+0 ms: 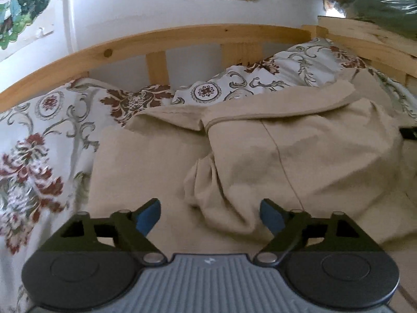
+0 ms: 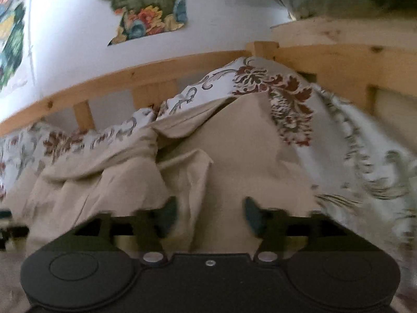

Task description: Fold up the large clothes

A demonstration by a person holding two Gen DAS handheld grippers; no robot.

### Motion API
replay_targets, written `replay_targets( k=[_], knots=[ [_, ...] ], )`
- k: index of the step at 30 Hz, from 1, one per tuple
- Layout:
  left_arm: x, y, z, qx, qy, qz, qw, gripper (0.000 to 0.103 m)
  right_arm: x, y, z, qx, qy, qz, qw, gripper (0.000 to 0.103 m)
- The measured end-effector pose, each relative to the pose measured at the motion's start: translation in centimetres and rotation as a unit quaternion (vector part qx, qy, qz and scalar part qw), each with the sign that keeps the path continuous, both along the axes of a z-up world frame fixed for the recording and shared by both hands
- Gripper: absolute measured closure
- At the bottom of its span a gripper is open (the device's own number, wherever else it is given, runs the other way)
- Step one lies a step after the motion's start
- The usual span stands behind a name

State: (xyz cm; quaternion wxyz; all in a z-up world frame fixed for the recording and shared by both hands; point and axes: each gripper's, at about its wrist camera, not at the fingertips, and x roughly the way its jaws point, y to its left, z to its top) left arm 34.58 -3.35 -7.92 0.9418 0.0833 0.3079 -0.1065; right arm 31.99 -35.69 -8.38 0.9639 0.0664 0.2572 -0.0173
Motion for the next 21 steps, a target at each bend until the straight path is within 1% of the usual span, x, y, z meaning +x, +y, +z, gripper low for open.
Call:
replay_targets(
  k=[1, 2, 5, 7, 10, 11, 13, 14, 15, 16, 18, 19, 20, 21],
  knots=[
    [-0.8, 0.2, 0.0, -0.001, 0.004, -0.004, 1.0, 0.009, -1.3, 0.4, 0.1, -0.016, 0.009, 0.004, 1.0, 0.033],
    [-1.7, 0.3, -0.1, 0.002, 0.008, -0.008, 0.9999, 0.009, -2.7, 0.7, 0.2, -0.028, 0.022, 0.008, 0.999, 0.032],
    [-4.4, 0.3, -1.0, 0.03, 0.019, -0.012, 0.9993, 0.009, -6.8, 0.4, 0.2, -0.056, 0.081, 0.017, 0.995, 0.031],
    [-6.0, 0.3, -1.6, 0.041, 0.029, -0.014, 0.9986, 0.009, -9.9, 0.1, 0.2, -0.085, 0.097, 0.028, 0.991, 0.031],
    [-8.5, 0.6, -2.5, 0.063, 0.045, -0.015, 0.9969, 0.008, -14.2, 0.8, 0.3, -0.166, 0.111, 0.048, 0.979, 0.03],
    [-9.5, 0.8, -2.6, 0.062, 0.041, -0.012, 0.9972, 0.008, -15.5, 1.2, 0.3, -0.194, 0.116, 0.051, 0.973, 0.025],
    [-11.0, 1.2, -2.3, 0.062, 0.042, -0.006, 0.9972, 0.007, -17.8, 1.8, 0.1, -0.241, 0.123, 0.055, 0.961, 0.019],
    [-11.6, 1.4, -2.1, 0.061, 0.044, -0.001, 0.9972, 0.007, -18.7, 2.0, 0.1, -0.253, 0.127, 0.058, 0.957, 0.018],
    [-12.3, 1.6, -1.7, 0.056, 0.046, 0.002, 0.9974, 0.007, -19.5, 2.1, 0.2, -0.26, 0.129, 0.056, 0.955, 0.018],
    [-13.1, 1.9, -1.2, 0.048, 0.045, 0.001, 0.9978, 0.005, -20.4, 2.3, 0.6, -0.257, 0.126, 0.052, 0.957, 0.018],
    [-14.6, 2.2, -0.4, 0.038, 0.04, -0.009, 0.9984, 0.002, -21.8, 2.4, 1.9, -0.22, 0.107, 0.066, 0.967, 0.013],
    [-15.5, 2.2, 0.0, 0.033, 0.035, -0.017, 0.9987, 0.002, -22.4, 2.8, 2.6, -0.197, 0.093, 0.091, 0.972, 0.005],
    [-16.5, 2.1, 0.4, 0.031, 0.028, -0.029, 0.9987, 0.001, -23.0, 3.2, 3.0, -0.182, 0.085, 0.121, 0.972, 0.001],
    [-17.7, 2.0, 0.8, 0.029, 0.019, -0.046, 0.9983, 0.001, -23.5, 4.0, 3.3, -0.174, 0.081, 0.155, 0.969, 0.001]
  ],
)
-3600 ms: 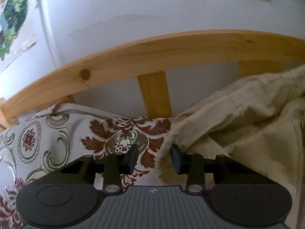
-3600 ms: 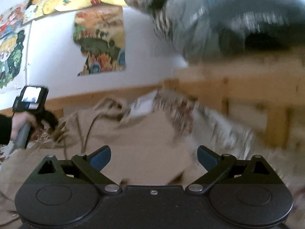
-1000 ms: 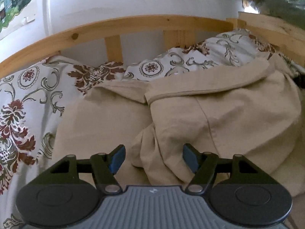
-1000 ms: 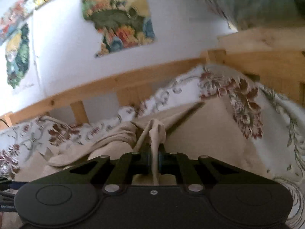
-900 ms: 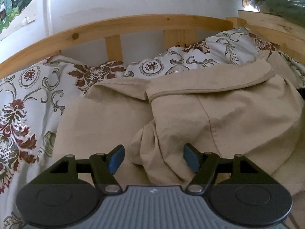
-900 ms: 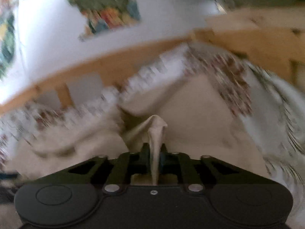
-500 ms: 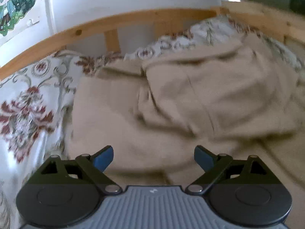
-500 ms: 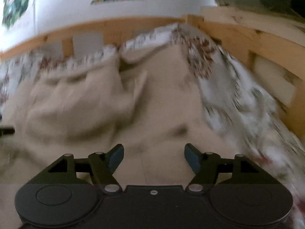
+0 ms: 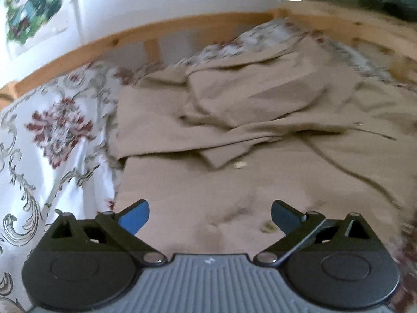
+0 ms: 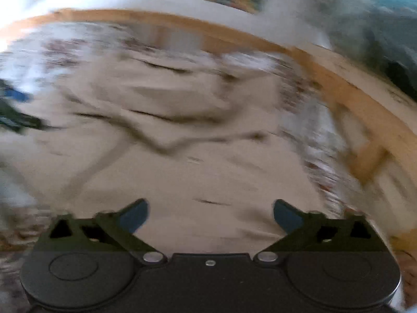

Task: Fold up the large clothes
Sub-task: 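Smooth the folded jacket and grasp its hem edge with the right tool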

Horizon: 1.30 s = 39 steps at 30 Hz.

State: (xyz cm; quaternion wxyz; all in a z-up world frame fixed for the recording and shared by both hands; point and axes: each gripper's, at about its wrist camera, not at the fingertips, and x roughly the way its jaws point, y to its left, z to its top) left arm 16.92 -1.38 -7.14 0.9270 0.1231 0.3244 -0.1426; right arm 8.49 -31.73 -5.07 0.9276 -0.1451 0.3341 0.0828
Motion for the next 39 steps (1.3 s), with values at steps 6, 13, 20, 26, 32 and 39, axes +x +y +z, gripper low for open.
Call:
replay_targets(
  k=[6, 13, 20, 26, 32, 39],
  knots=[
    [-4.6, -2.3, -0.2, 0.036, -0.007, -0.095, 0.9948, 0.001, -0.2, 5.0, -1.7, -0.034, 0.066, 0.105, 0.992, 0.001],
    [-6.4, -4.3, -1.4, 0.083, -0.001, -0.141, 0.9865, 0.001, 0.3, 6.9, -5.1, -0.105, 0.093, 0.129, 0.982, 0.001],
    [-5.9, -4.5, -2.0, 0.075, 0.02, -0.14, 0.9871, 0.001, -0.3, 8.3, -5.1, -0.127, 0.023, 0.147, 0.981, 0.005],
    [-5.0, -4.3, -2.4, 0.073, 0.044, -0.132, 0.9876, 0.001, -0.2, 8.6, -5.3, -0.133, 0.007, 0.164, 0.977, 0.011],
    [-4.5, -3.9, -2.6, 0.065, 0.058, -0.117, 0.9893, 0.001, -0.5, 9.2, -5.2, -0.126, -0.005, 0.172, 0.977, 0.037],
    [-3.6, -3.0, -2.5, 0.04, 0.089, -0.084, 0.9916, 0.001, -0.4, 8.8, -3.7, -0.066, -0.027, 0.161, 0.984, 0.069]
  ],
)
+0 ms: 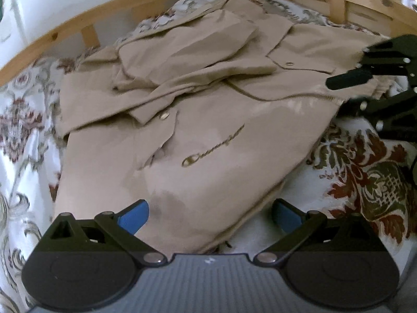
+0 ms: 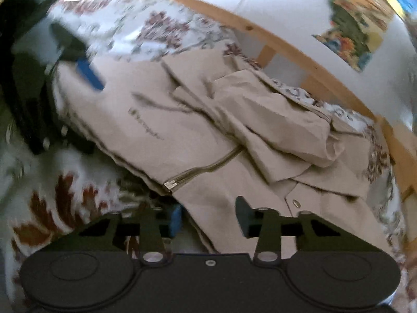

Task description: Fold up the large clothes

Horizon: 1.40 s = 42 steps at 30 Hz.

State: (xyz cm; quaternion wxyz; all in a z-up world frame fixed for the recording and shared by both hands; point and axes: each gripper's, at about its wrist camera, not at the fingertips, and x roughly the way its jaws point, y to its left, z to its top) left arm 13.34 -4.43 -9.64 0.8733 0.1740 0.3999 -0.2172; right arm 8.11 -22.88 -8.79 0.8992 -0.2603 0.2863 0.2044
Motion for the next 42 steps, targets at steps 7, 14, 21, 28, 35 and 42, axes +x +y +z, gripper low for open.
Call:
replay_targets(
  k=[7, 14, 21, 28, 35, 42],
  knots=[
    [0.0, 1.7, 0.9, 0.032, -0.024, 0.077, 0.9962, 0.033, -0.4, 0.1, 1.6, 0.02, -0.059, -0.023, 0.998, 0.085],
    [-1.3, 3.6, 1.0, 0.109, -0.125, 0.124, 0.9783, 0.05, -0.5, -0.1, 2.0, 0.015, -0.089, -0.031, 0.995, 0.09],
    [-0.2, 4.5, 2.2, 0.09, -0.124, 0.142, 0.978, 0.092, -0.5, 0.2, 1.5, -0.008, -0.083, -0.024, 0.996, 0.088],
    [0.1, 5.4, 5.3, 0.036, -0.171, 0.151, 0.9729, 0.098, 0.1, 1.0, -1.0, -0.11, -0.06, -0.032, 0.992, 0.05],
    [-0.7, 7.6, 8.1, -0.014, -0.193, 0.188, 0.9629, 0.098, -0.7, -2.5, -0.4, -0.234, -0.058, -0.072, 0.968, 0.048],
    [-4.7, 9.9, 9.9, -0.013, -0.198, 0.167, 0.9659, 0.099, -3.2, -5.2, 2.7, -0.233, -0.016, -0.056, 0.971, 0.098]
  ],
)
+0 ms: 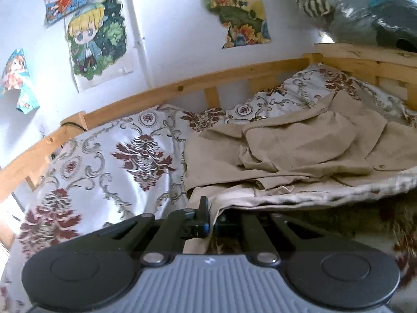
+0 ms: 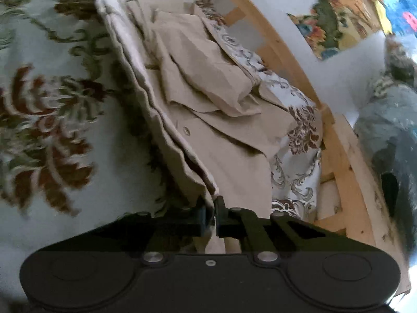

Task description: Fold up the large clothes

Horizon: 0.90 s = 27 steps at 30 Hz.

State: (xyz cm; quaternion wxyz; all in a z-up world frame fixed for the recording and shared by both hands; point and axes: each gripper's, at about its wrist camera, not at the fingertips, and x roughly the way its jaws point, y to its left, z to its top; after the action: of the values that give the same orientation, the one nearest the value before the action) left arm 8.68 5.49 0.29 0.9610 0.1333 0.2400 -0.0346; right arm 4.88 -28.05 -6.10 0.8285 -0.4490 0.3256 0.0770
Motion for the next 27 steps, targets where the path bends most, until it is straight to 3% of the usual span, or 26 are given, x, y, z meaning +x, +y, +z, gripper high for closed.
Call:
replay_targets(
  k=[6, 12, 16, 19, 24, 26, 27],
  knots=[
    [-4.0, 2.7, 2.8, 0.002, 0.017, -0.02, 0.9997, 0.099, -4.1, 1.6, 5.2, -0.011, 0.004, 0.08, 0.997, 0.098],
    [0.1, 3.7, 5.4, -0.016, 0.043, -0.017, 0.9988, 0.098, -3.1, 2.9, 7.6, -0.006, -0.015, 0.092, 0.996, 0.097],
    [5.7, 2.1, 5.9, 0.039, 0.052, -0.022, 0.9976, 0.098, 1.1, 2.7, 7.3, 0.003, -0.042, 0.053, 0.998, 0.094],
    [11.5, 1.1, 5.1, 0.057, 0.089, -0.011, 0.9943, 0.098, 5.1, 2.1, 6.4, 0.017, -0.063, 0.017, 0.998, 0.09],
    [19.4, -0.4, 1.4, 0.077, 0.151, 0.004, 0.9856, 0.098, 12.2, 1.3, 3.5, 0.086, -0.082, -0.073, 0.99, 0.083],
    [21.8, -1.0, -0.6, 0.082, 0.177, 0.008, 0.9808, 0.098, 14.4, 1.2, 2.2, 0.118, -0.091, -0.12, 0.981, 0.071],
    [22.8, -1.2, -1.6, 0.082, 0.189, 0.009, 0.9785, 0.098, 15.2, 1.1, 1.6, 0.135, -0.093, -0.141, 0.976, 0.07]
  ],
)
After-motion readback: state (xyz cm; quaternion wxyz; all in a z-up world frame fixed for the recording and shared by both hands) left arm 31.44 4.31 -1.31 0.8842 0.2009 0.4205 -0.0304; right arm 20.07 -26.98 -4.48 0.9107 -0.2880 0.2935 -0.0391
